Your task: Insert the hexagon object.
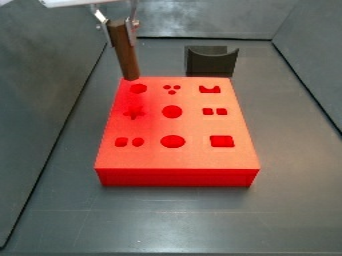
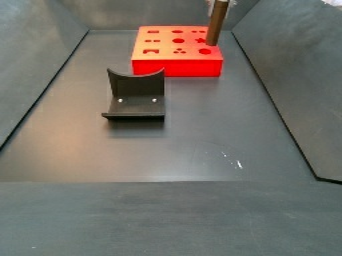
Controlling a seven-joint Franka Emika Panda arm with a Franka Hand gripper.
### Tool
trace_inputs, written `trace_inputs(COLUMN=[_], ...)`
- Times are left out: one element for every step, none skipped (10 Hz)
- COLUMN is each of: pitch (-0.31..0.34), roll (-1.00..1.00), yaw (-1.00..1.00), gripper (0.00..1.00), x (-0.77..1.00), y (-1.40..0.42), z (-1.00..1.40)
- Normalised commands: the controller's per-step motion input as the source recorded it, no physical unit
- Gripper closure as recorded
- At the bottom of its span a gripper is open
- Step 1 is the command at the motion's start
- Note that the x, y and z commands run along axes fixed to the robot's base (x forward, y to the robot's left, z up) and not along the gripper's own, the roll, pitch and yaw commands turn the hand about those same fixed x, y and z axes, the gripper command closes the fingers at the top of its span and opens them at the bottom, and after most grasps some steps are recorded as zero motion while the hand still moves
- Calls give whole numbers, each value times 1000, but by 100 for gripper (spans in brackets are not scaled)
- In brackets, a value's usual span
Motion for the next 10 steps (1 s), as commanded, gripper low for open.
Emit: trace_inputs(pitch=[-144, -116, -97, -110, -124, -97, -170, -161, -167, -170], roll=[0, 0, 1, 9, 30, 141, 116, 53, 60, 20], yaw=[0, 0, 0, 0, 0, 0, 0, 0, 0, 26], gripper=[100, 100, 100, 100, 100, 100, 100, 100, 100, 100], x=[580, 283, 103, 34, 9, -60, -189, 0, 0, 31], y=[-20, 0, 0, -9, -51, -86, -114, -66, -9, 0], z=[0, -63, -154, -289, -323, -486, -454, -306, -354, -306])
